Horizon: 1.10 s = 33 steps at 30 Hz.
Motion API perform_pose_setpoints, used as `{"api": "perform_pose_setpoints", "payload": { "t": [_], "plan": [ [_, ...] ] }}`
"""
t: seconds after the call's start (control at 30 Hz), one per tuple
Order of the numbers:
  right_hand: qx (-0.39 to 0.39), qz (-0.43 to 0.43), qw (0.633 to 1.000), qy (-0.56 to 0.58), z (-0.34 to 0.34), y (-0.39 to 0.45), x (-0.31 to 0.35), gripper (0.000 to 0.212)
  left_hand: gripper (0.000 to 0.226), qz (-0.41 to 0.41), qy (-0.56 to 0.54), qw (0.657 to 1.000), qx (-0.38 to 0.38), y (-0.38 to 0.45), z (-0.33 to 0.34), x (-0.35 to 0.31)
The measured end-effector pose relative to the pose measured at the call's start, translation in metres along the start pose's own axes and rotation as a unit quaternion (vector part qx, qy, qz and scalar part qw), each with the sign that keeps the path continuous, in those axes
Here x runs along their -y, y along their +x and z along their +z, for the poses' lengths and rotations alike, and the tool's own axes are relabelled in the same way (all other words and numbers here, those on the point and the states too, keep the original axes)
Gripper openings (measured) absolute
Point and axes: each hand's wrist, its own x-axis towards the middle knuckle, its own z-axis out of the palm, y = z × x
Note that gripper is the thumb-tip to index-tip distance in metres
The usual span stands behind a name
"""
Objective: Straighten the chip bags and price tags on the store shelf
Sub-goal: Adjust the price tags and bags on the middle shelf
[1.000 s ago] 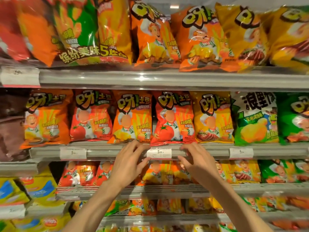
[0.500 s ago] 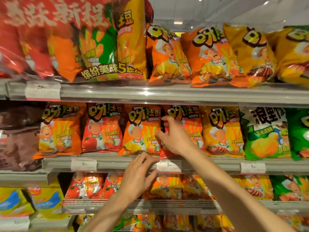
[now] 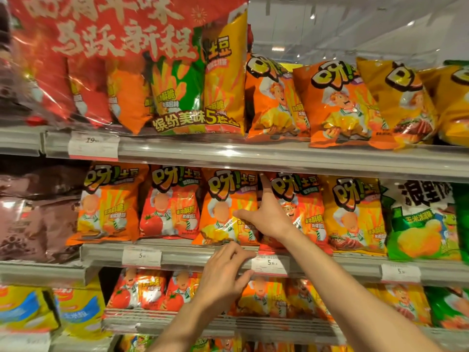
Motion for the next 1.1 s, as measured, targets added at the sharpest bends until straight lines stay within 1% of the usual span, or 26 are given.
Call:
{"api": "perform_pose_setpoints", "payload": {
  "t": [0.13, 0.23, 0.27, 0.37, 0.4, 0.47, 0.53, 0.6, 0.67, 0.7, 0.73, 0.83, 0.97, 1.03, 1.07, 1.1],
  "plan": [
    [-0.005, -0.002, 1.0, -0.013, 0.006, 0.0, -0.002, 0.099, 0.041, 0.004, -0.002, 1.0, 0.002, -0.001, 0.001, 0.001],
    [-0.002, 0.003, 0.999, -0.041, 0.008, 0.004, -0.003, 0.09, 0.039, 0.007, -0.005, 1.0, -0.007, -0.001, 0.0, 0.001],
    [-0.003, -0.002, 0.999, -0.042, 0.008, 0.004, -0.003, 0.09, 0.039, 0.009, -0.005, 1.0, -0.011, -0.001, 0.0, 0.001],
    [0.002, -0.017, 1.0, 0.018, 0.004, 0.003, -0.007, 0.1, 0.038, 0.013, -0.003, 1.0, -0.021, -0.002, 0.001, 0.0],
    [0.0, -0.02, 0.999, 0.043, 0.001, 0.002, -0.01, 0.1, 0.037, 0.015, -0.001, 1.0, -0.025, -0.003, 0.001, 0.0],
    [-0.013, -0.032, 0.996, 0.078, -0.01, -0.005, -0.014, 0.09, 0.036, 0.019, 0.007, 0.999, -0.03, -0.004, 0.003, -0.001],
    [-0.065, -0.067, 0.993, 0.071, -0.03, -0.013, -0.021, 0.07, 0.034, 0.02, 0.02, 0.999, -0.038, -0.006, 0.005, -0.004],
    [-0.138, -0.092, 0.985, 0.047, -0.053, -0.023, -0.035, 0.054, 0.032, 0.02, 0.027, 0.998, -0.046, -0.006, 0.007, -0.01],
    [-0.204, -0.089, 0.975, 0.004, -0.074, -0.031, -0.056, 0.044, 0.03, 0.024, 0.036, 0.998, -0.046, -0.005, 0.009, -0.016],
    [-0.22, -0.067, 0.973, -0.023, -0.083, -0.034, -0.068, 0.043, 0.03, 0.026, 0.042, 0.998, -0.045, -0.004, 0.01, -0.017],
    [-0.219, -0.038, 0.974, -0.047, -0.09, -0.038, -0.079, 0.046, 0.03, 0.026, 0.046, 0.998, -0.044, -0.002, 0.011, -0.018],
    [-0.148, 0.048, 0.986, -0.066, -0.099, -0.048, -0.093, 0.067, 0.034, 0.017, 0.049, 0.998, -0.045, 0.003, 0.014, -0.018],
    [-0.08, 0.095, 0.992, -0.014, -0.091, -0.035, -0.088, 0.095, 0.039, 0.014, 0.06, 0.997, -0.052, 0.005, 0.014, -0.018],
    [-0.065, 0.13, 0.989, 0.02, -0.087, -0.022, -0.086, 0.113, 0.04, 0.018, 0.064, 0.996, -0.053, 0.005, 0.012, -0.017],
    [-0.062, 0.14, 0.987, 0.038, -0.085, -0.019, -0.086, 0.119, 0.041, 0.019, 0.063, 0.996, -0.054, 0.005, 0.012, -0.017],
    [-0.057, 0.14, 0.987, 0.056, -0.082, -0.016, -0.087, 0.119, 0.041, 0.02, 0.063, 0.996, -0.056, 0.005, 0.012, -0.017]
  ]
}}
